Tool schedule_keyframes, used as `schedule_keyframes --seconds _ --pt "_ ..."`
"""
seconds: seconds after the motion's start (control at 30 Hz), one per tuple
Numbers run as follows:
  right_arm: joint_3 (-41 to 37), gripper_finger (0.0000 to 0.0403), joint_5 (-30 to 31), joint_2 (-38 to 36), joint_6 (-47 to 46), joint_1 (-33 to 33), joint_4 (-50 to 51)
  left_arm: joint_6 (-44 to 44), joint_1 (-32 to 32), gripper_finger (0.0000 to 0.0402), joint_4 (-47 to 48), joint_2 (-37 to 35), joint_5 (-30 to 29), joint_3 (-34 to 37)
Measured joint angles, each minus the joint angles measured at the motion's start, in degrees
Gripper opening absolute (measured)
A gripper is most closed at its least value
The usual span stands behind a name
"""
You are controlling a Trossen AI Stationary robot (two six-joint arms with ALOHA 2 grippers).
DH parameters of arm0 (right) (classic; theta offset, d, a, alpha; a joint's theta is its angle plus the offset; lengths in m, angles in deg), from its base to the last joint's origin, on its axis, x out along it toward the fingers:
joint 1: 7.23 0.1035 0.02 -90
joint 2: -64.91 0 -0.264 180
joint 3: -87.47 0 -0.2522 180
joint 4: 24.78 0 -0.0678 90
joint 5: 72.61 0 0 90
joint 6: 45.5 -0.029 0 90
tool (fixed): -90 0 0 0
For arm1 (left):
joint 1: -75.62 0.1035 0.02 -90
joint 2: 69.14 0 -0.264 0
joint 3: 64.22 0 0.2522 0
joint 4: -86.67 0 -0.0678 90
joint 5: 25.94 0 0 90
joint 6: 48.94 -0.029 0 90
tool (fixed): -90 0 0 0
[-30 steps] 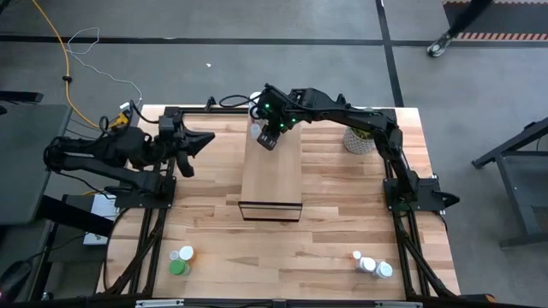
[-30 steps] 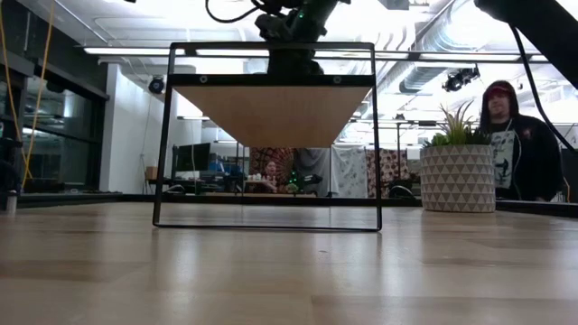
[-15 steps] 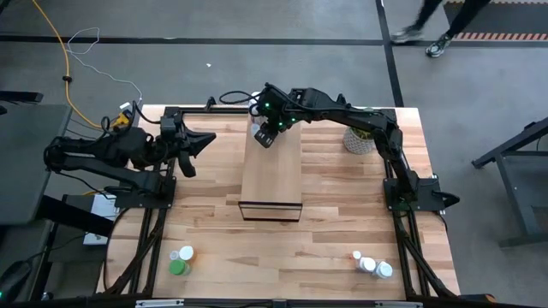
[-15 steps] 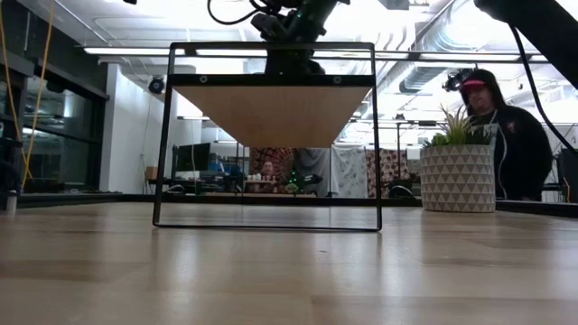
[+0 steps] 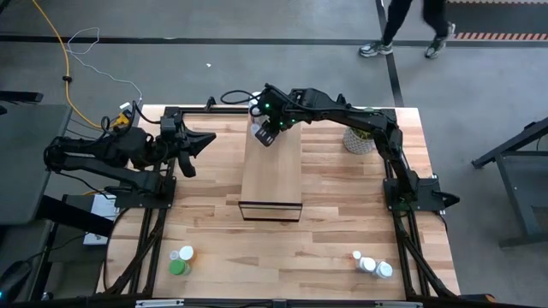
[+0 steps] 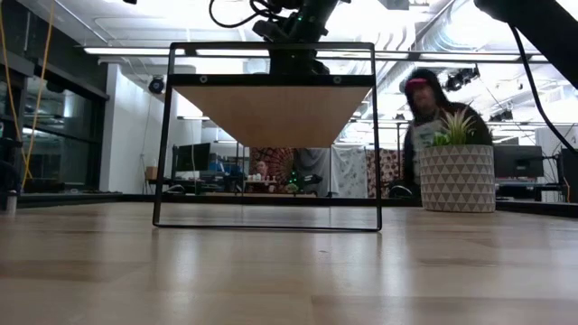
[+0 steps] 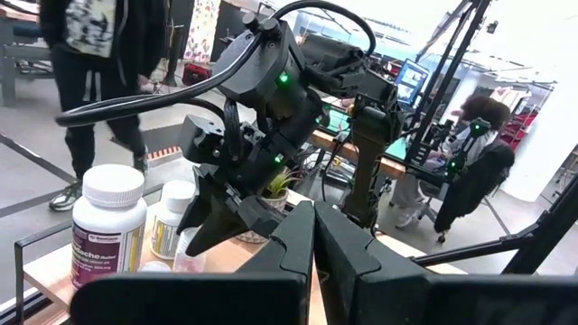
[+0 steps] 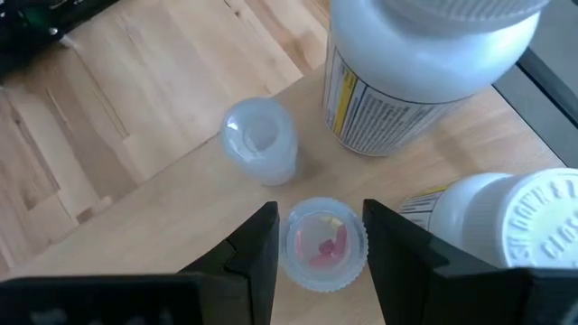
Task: Pick and place medicine bottles onto shelf by color
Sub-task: Put the transparent medicine bottle on the shelf, then put the orange medicine bottle on the shelf
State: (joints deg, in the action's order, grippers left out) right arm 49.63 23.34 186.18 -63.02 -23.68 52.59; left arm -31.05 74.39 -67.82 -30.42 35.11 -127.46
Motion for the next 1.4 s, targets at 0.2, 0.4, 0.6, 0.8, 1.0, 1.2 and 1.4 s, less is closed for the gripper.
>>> schedule_keyframes --seconds 0.2,0.4,0.6,0.8,1.0,1.2,1.4 --pt "0.0 0.0127 -0.1 0.0 -0.7 0.0 0.4 0.0 0.0 0.0 0.0 0.0 0.0 0.0" --pt "0.0 0.0127 -0.1 0.0 -3.1 0.0 0.3 0.0 0.0 0.0 0.0 0.0 0.0 0.0" --pt "0.0 0.0127 -0.2 0.0 -3.4 0.0 0.4 0.0 0.0 0.0 0.0 0.0 0.0 0.0" --pt "0.0 0.0127 -0.9 1.5 -4.6 0.0 0.7 0.0 0.0 0.0 0.0 0.0 0.0 0.0" --pt "0.0 0.0127 -1.0 1.8 -4.7 0.1 0.0 0.0 0.0 0.0 0.0 0.0 0.0 0.0" --pt "0.0 0.0163 -1.0 1.9 -4.7 0.1 0.1 0.0 0.0 0.0 0.0 0.0 0.0 0.0" --pt "0.3 0.0271 -1.1 1.9 -3.6 0.1 1.5 0.1 0.0 0.0 0.0 0.0 0.0 0.0"
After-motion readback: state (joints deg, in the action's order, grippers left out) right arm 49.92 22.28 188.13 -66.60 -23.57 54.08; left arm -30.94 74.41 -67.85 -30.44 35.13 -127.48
